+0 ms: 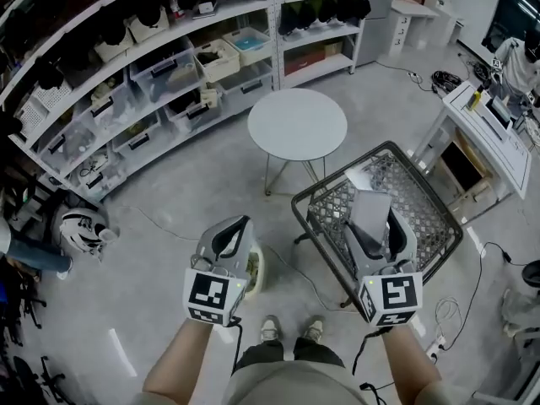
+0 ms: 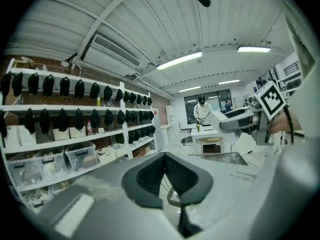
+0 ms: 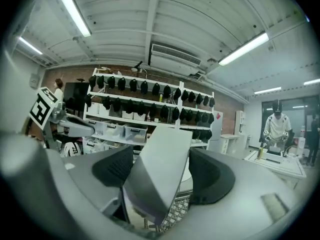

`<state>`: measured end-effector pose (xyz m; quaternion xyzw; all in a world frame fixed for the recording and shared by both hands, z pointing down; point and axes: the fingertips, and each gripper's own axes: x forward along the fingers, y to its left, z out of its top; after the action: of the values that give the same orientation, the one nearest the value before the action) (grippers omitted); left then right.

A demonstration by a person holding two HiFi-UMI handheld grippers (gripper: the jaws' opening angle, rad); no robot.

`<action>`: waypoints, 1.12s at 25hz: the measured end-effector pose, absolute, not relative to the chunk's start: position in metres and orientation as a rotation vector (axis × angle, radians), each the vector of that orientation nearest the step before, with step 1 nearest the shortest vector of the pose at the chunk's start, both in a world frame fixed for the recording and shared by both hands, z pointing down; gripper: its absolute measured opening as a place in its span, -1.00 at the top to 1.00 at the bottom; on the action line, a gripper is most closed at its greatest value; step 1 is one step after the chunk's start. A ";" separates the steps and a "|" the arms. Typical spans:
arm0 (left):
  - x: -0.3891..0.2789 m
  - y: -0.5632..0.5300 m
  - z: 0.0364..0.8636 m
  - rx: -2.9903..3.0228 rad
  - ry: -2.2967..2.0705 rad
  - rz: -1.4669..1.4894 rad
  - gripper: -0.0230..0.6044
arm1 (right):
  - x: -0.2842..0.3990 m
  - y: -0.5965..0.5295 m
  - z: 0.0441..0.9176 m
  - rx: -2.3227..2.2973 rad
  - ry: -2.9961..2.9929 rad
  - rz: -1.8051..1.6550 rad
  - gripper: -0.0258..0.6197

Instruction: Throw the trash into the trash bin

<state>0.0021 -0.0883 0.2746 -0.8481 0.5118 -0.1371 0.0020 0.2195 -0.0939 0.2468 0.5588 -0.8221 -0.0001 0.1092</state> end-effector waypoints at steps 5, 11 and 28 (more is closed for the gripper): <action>0.006 -0.053 0.259 -2.598 1.562 -0.447 0.92 | 0.222 -0.064 0.229 1.640 -2.455 0.005 -0.18; 0.004 -0.028 0.255 -2.636 1.602 -0.423 0.92 | 0.223 -0.043 0.227 1.618 -2.449 0.004 -0.17; -0.060 -0.048 0.263 -2.507 1.765 -0.518 0.92 | 0.114 -0.077 0.240 1.195 -2.637 0.029 -0.17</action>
<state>-0.0602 -0.0478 0.2633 -0.8061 0.5676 -0.1665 0.0161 0.1138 -0.0773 0.2401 0.4097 -0.9039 0.0100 0.1225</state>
